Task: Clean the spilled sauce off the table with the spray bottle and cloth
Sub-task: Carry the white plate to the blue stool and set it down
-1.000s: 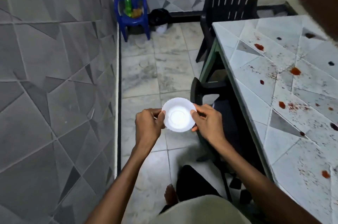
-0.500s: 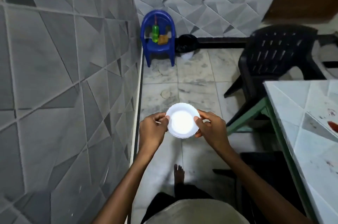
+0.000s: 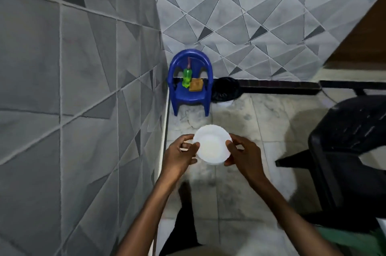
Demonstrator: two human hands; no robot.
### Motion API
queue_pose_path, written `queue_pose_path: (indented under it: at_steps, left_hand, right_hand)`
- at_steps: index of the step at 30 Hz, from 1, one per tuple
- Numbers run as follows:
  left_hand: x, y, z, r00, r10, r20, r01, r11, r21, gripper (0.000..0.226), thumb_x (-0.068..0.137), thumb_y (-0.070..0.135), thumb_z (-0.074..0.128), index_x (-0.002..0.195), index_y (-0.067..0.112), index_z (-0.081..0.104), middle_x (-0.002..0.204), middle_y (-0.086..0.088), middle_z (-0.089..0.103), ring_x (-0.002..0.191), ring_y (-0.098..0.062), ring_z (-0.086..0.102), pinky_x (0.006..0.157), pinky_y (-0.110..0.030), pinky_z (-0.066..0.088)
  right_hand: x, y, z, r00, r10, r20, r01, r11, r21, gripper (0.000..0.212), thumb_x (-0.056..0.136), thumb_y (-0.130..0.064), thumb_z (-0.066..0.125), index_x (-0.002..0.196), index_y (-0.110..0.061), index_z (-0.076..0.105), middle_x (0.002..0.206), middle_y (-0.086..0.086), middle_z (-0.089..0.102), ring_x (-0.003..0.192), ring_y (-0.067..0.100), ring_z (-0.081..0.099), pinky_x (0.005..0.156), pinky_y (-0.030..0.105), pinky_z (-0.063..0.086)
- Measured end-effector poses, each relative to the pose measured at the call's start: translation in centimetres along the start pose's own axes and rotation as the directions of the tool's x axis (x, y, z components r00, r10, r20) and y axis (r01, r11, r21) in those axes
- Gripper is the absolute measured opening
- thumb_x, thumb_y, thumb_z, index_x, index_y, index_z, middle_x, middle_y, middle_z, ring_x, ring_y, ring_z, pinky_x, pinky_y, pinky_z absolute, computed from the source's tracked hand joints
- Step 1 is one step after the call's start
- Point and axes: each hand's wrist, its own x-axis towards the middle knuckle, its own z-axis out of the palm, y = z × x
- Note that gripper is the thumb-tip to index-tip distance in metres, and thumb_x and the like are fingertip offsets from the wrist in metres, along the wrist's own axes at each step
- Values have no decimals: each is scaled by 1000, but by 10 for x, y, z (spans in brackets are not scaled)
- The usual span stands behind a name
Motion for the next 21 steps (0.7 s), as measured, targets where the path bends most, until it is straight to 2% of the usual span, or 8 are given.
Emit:
queue_pose_path:
  at_steps: [3,7,10,13,17,21]
  left_hand:
    - [83,24,-4,999,-35,-10,36,998,53,18,87,15,71,98,29,69,88,-2,66,82,-22,69,70,-43,62]
    - [188,60,-7,997,-71,-41,74,992,98,18,85,9,68,102,14,72,93,-9,72,88,-25,71,67,-47,62]
    - [262,79,-6,995,-78,-62,85,989,121,18,85,5,66,93,21,69,89,-4,71,88,-23,70,65,-43,63]
    - [339,82,-3,996,-58,-68,69,983,172,18,86,5,66,96,20,67,92,-5,68,90,-27,68,64,-46,62]
    - [457,66,10,986,-102,-131,125,975,186,19,87,5,66,100,19,63,89,1,61,84,-20,65,59,-34,61]
    - [569,36,23,965,-177,-194,216,955,202,18,87,7,68,102,16,63,90,-3,63,82,-19,66,62,-42,62]
  right_hand:
    - [73,-19,24,999,32,-9,-32,999,2,26,95,-13,66,121,-11,70,104,12,66,61,16,72,45,29,57]
    - [172,-46,54,996,85,5,-85,995,-44,25,96,-15,66,120,-12,70,100,12,68,58,21,71,46,27,57]
    - [247,-54,72,995,87,48,-84,995,-58,23,96,-16,66,119,-16,69,98,9,70,60,22,72,51,28,59]
    - [328,-41,88,990,89,109,-76,990,-117,24,95,-12,66,119,-15,69,99,11,71,69,21,73,57,31,62]
    - [450,-4,115,970,135,202,-101,980,-173,24,93,-4,66,116,-11,70,96,10,71,63,4,70,54,18,56]
    - [562,37,150,936,198,290,-124,959,-256,30,93,-1,65,122,-10,68,93,9,72,54,-7,64,53,5,46]
